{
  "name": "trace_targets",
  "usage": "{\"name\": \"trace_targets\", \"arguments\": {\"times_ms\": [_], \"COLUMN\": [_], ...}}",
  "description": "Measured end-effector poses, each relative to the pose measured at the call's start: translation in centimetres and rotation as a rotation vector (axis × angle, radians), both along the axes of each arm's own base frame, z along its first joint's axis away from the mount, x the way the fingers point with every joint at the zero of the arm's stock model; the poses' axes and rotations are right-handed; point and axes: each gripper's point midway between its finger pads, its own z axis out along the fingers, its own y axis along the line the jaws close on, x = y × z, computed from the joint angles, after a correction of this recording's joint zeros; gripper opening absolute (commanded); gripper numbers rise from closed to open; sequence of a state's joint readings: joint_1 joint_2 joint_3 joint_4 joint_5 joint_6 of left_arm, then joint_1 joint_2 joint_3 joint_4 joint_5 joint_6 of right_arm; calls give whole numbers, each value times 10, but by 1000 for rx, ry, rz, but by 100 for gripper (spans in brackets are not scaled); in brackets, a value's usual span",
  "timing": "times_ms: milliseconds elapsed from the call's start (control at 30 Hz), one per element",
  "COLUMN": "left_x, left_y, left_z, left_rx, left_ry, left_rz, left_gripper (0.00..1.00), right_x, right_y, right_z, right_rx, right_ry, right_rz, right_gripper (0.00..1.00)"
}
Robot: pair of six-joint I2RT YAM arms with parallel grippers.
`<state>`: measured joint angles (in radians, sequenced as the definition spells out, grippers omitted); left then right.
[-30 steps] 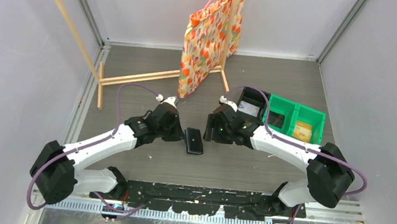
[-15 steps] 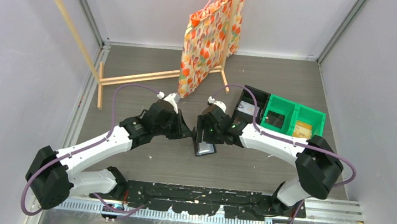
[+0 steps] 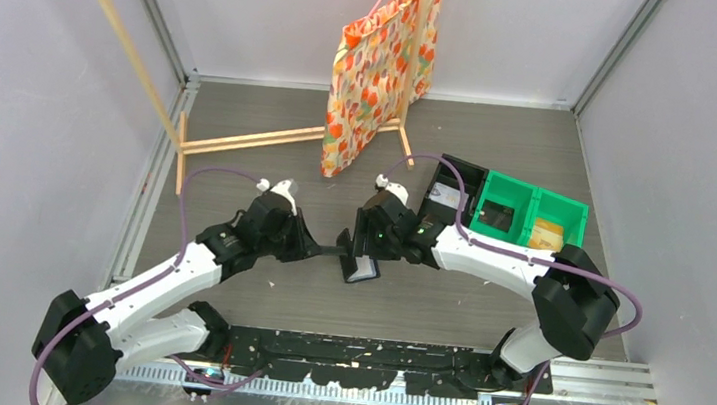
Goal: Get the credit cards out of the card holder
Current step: Open the card holder at the center of the board.
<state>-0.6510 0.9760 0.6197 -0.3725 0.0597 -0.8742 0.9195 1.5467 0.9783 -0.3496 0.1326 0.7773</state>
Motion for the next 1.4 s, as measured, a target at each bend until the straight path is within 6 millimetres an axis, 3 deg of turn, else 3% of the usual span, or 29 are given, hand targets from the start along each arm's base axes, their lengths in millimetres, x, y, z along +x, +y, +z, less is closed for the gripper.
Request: {"name": "trace_targets", "arguments": {"times_ms": [133,300,433,633,767,867,967,1100,1400], "left_x": [-1,1,0,1,5,7,9,13,28], "left_y": [13,31,36,58,75,80,82,83,85], "left_z": [-17,-39,-44,-49,-52,-56,-58,-49,11], "left_rx": [40,133,169,269,354,406,446,473,438], "left_ry": [24,72,77,80,109,139,166,166,22], "left_rz": [37,81,82,124,173,184,185,187,201], "left_gripper": [1,1,1,1,1,6,18,32,40], "right_x": [4,13,14,12,7,3,0,-2,-1], "right_y": [0,-26,-36,-35,-30,-27,-23,-19,-14], "right_z": [2,-4,-2,-8,-26,-41,-51,-51,-48], "right_rx": [15,-22,-32,-32,-48,-65,-73,-56,-36], "right_ry": [-4,-18,-29,-6,47,93,125,140,136], "right_rz": [-20,-91,-114,-103,-79,-61,-46,-29,-18], "right_gripper": [56,57,56,46,36,32,32,32,33]}}
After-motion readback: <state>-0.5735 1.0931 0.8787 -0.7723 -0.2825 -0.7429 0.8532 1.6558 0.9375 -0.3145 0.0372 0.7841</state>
